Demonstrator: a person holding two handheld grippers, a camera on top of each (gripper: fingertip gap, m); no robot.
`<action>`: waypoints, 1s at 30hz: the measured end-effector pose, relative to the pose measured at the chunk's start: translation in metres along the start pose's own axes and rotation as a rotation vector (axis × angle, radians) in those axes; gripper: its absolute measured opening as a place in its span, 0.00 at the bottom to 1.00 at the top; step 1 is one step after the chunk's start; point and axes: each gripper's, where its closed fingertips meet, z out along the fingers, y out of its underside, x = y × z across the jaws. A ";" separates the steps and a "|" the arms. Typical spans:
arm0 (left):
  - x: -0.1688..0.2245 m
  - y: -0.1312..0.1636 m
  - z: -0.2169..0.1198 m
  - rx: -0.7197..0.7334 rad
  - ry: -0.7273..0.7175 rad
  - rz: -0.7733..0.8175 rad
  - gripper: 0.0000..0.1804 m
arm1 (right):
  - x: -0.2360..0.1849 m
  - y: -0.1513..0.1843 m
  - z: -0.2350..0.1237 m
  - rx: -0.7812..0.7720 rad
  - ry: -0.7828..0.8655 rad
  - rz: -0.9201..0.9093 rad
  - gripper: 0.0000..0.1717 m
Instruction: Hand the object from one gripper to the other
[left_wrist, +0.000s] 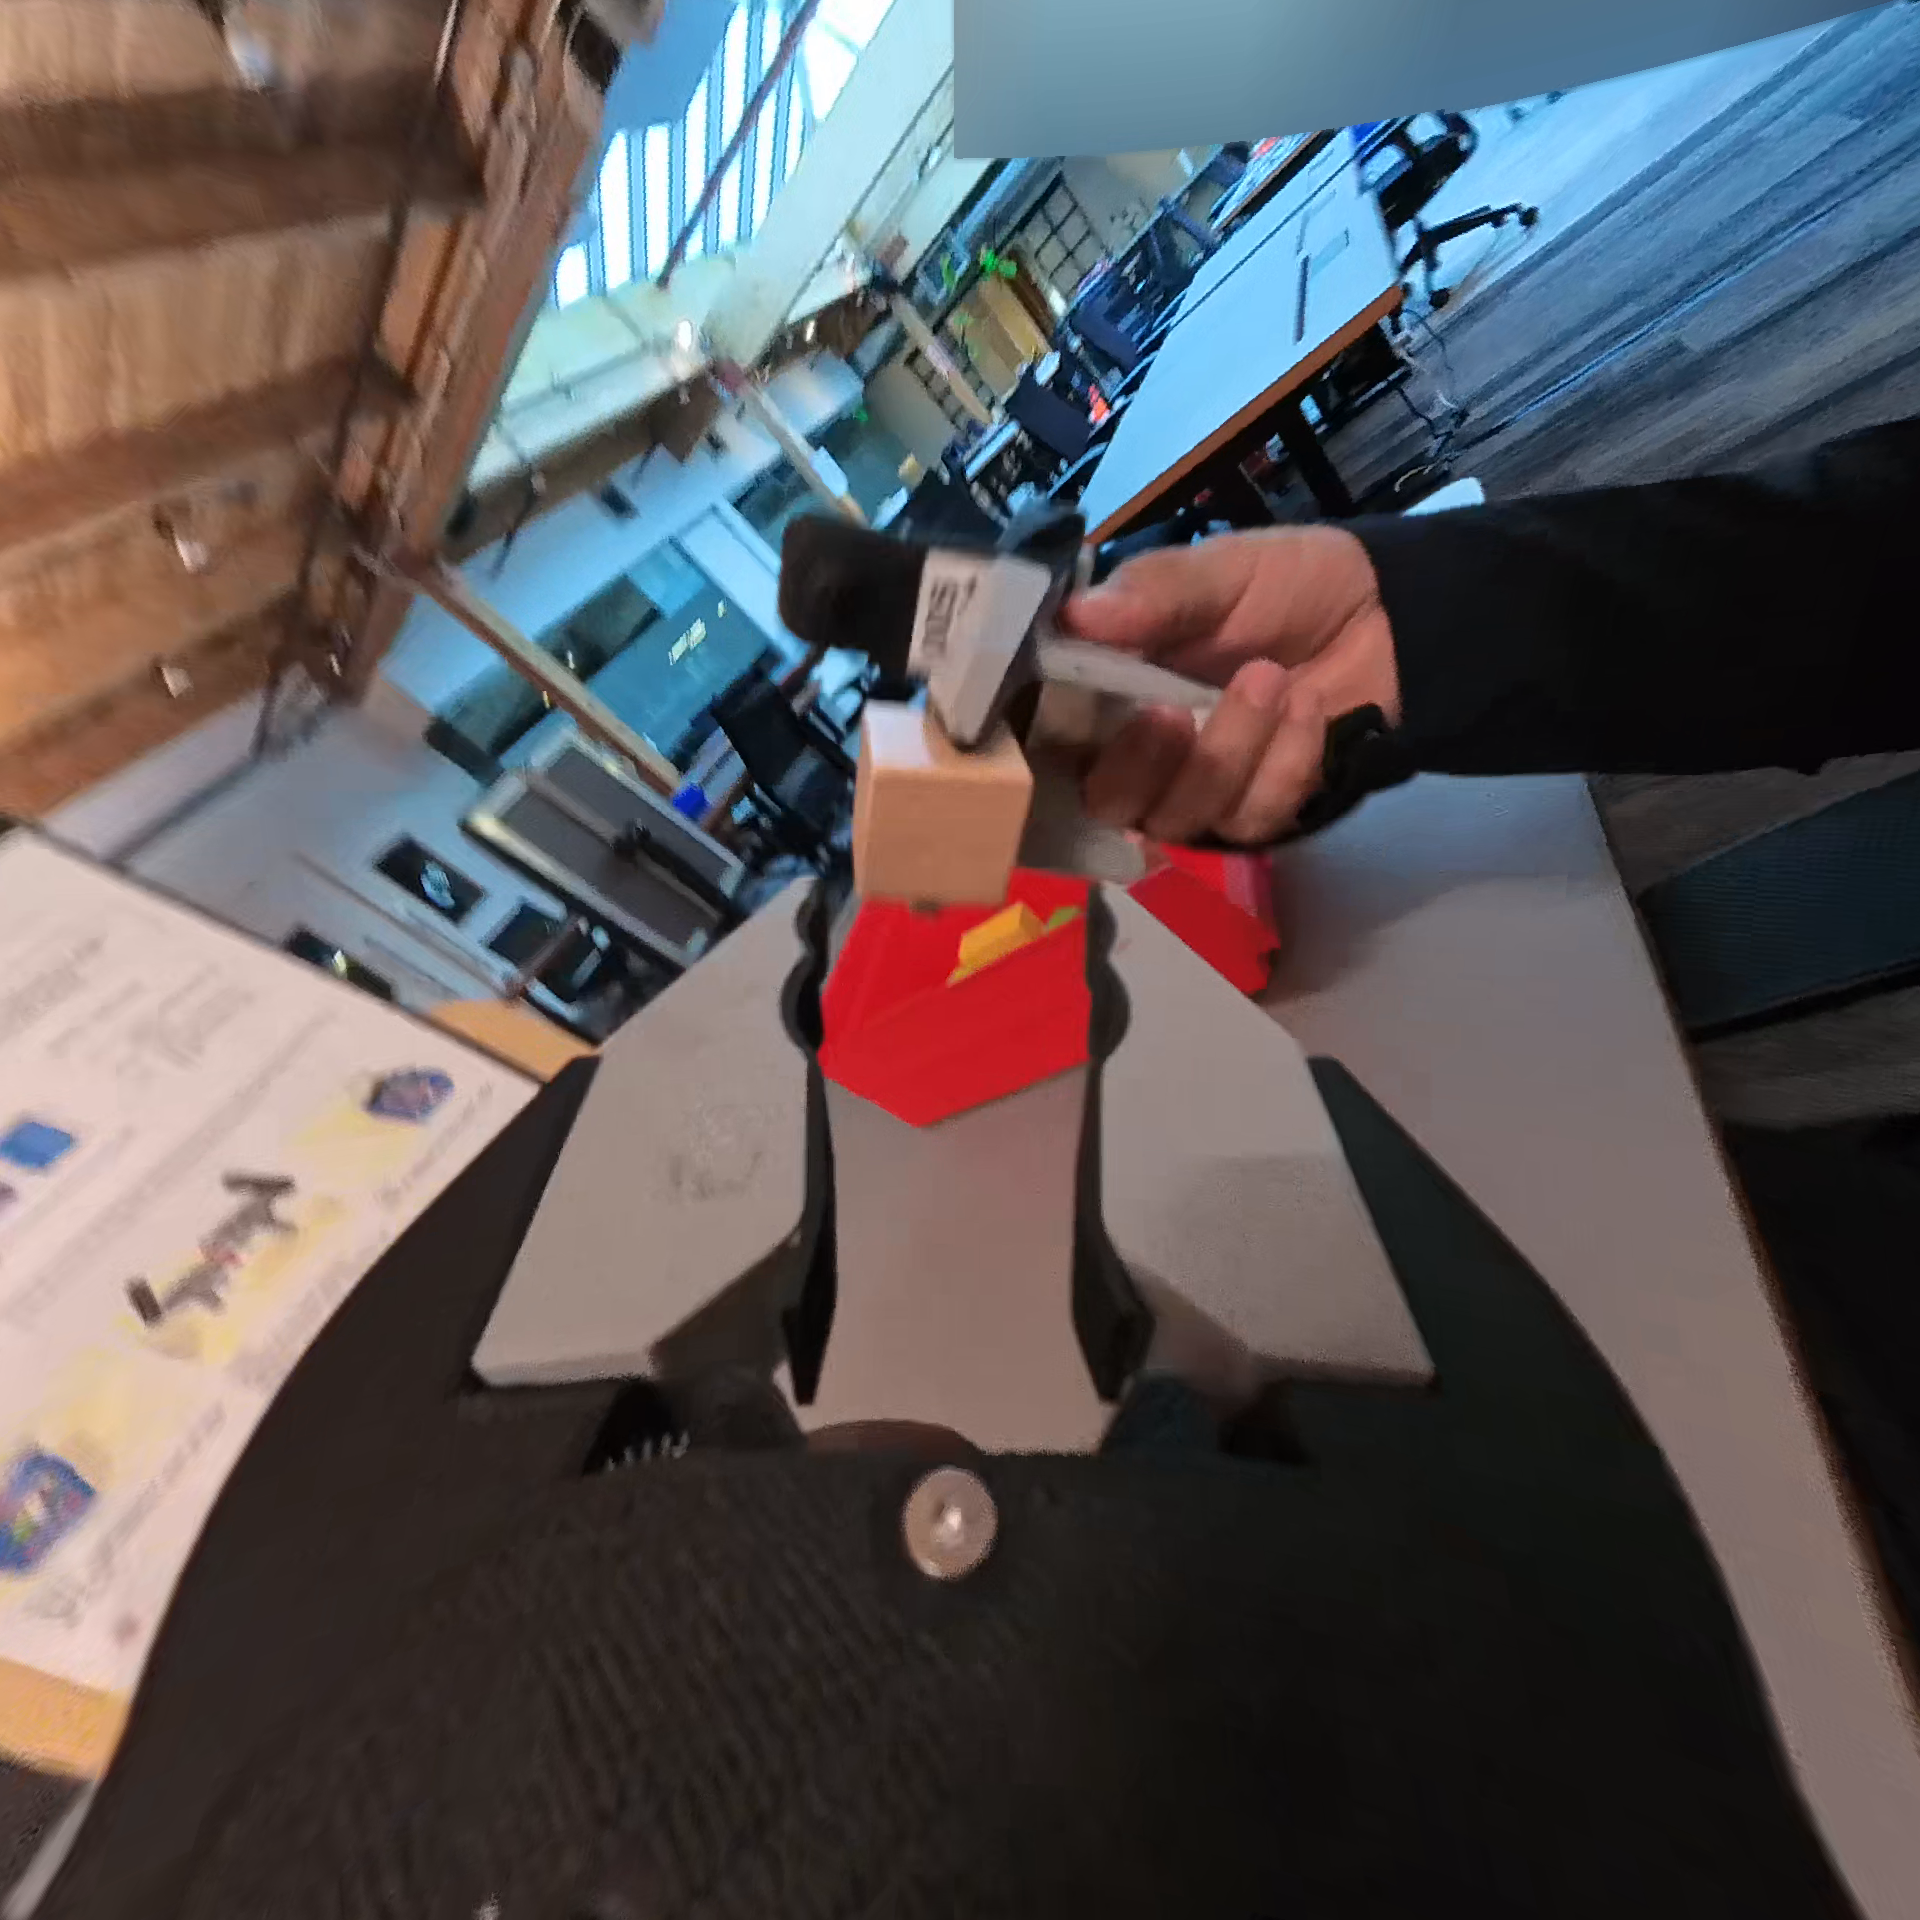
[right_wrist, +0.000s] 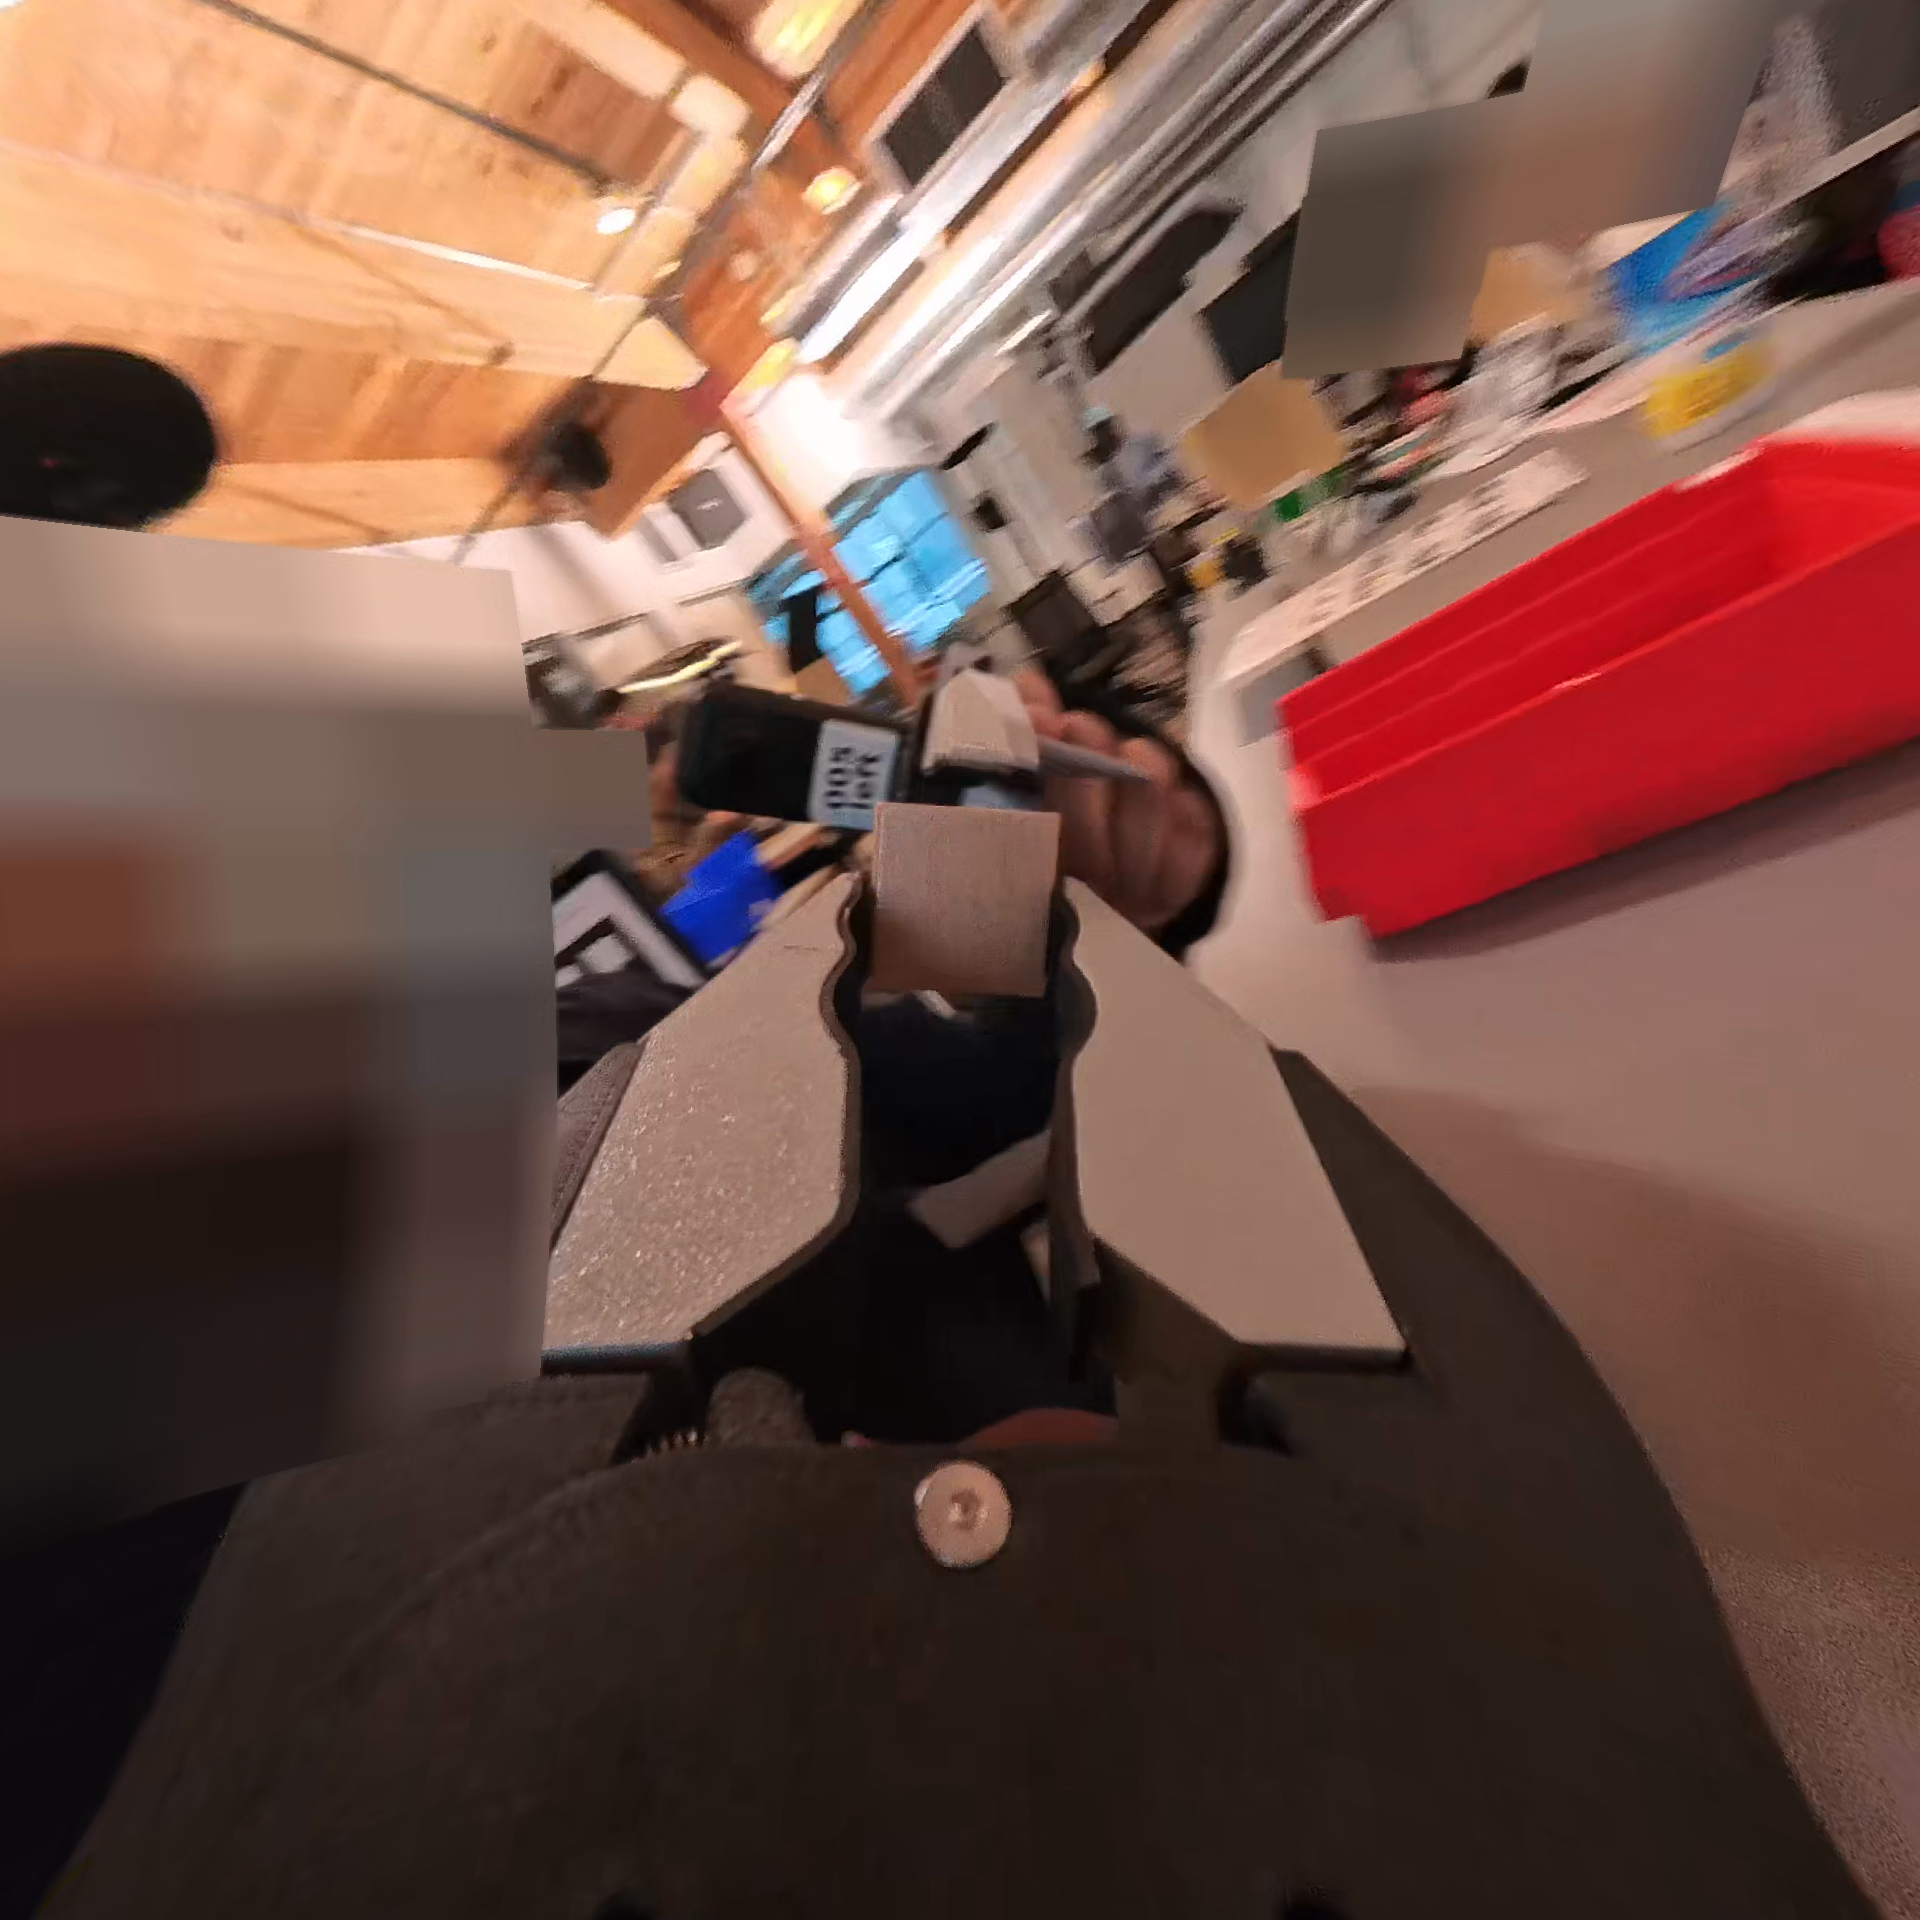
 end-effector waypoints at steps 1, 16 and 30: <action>-0.005 0.007 -0.005 -0.033 -0.016 -0.053 0.27 | 0.008 -0.011 -0.020 0.029 0.091 -0.038 0.18; -0.082 0.252 -0.221 -0.956 -0.442 -0.759 0.36 | 0.213 0.042 -0.393 -0.807 1.791 0.083 0.18; -0.176 0.387 -0.281 -1.171 -0.654 -1.084 0.35 | 0.219 0.035 -0.387 -0.764 1.764 0.141 0.30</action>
